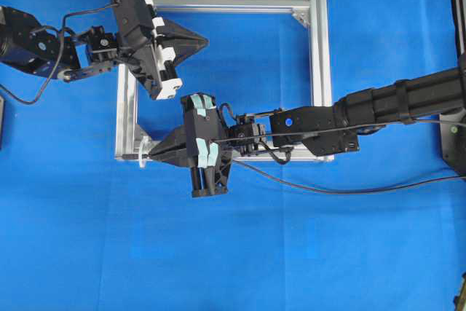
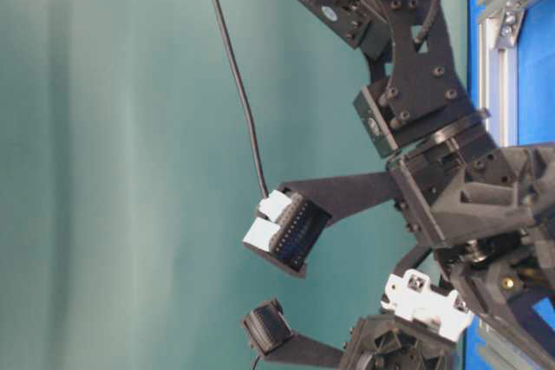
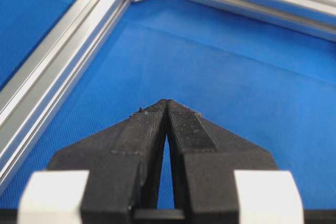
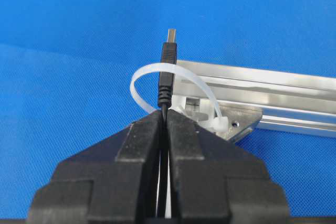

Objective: Insert the wire through the string loop located on the left side.
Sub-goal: 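Push the USB plug through the white zip-tie loop with the right gripper, then move the left gripper right toward the plug emerging from the loop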

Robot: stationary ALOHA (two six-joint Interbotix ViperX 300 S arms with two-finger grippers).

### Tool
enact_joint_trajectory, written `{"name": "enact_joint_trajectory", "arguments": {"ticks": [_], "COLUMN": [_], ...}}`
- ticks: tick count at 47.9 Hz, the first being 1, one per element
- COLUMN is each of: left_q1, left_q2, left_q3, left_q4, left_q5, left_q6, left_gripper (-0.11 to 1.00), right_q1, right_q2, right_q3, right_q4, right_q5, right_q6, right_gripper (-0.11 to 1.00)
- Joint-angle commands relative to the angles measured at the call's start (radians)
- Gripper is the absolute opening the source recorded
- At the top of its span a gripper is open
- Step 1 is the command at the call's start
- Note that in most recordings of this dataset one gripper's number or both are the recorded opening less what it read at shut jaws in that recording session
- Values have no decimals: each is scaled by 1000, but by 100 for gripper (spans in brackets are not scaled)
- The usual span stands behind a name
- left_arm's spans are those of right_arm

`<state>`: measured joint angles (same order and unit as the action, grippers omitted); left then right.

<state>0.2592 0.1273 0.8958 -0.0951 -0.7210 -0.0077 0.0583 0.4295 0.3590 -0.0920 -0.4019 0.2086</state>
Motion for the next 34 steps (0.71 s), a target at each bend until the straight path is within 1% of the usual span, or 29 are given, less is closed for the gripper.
{"name": "enact_joint_trajectory", "arguments": {"ticks": [1, 19, 29, 34], "left_q1": [-3, 8, 21, 25], "left_q2": [-49, -218, -313, -345], "left_q3": [20, 247, 339, 368], "left_q4": [3, 3, 5, 5], "left_q5": [-5, -15, -12, -8], "left_q6": [0, 2, 5, 3], "left_gripper": [0, 0, 0, 0], "right_q1": [-2, -2, -2, -2], "right_q2": [-18, -18, -18, -18], "right_q3": [-20, -20, -20, -20], "right_q4": [-2, -2, -2, -2], "right_q5": [-3, 0, 0, 0], "right_q6": [0, 0, 0, 0], "right_gripper": [0, 0, 0, 0]}}
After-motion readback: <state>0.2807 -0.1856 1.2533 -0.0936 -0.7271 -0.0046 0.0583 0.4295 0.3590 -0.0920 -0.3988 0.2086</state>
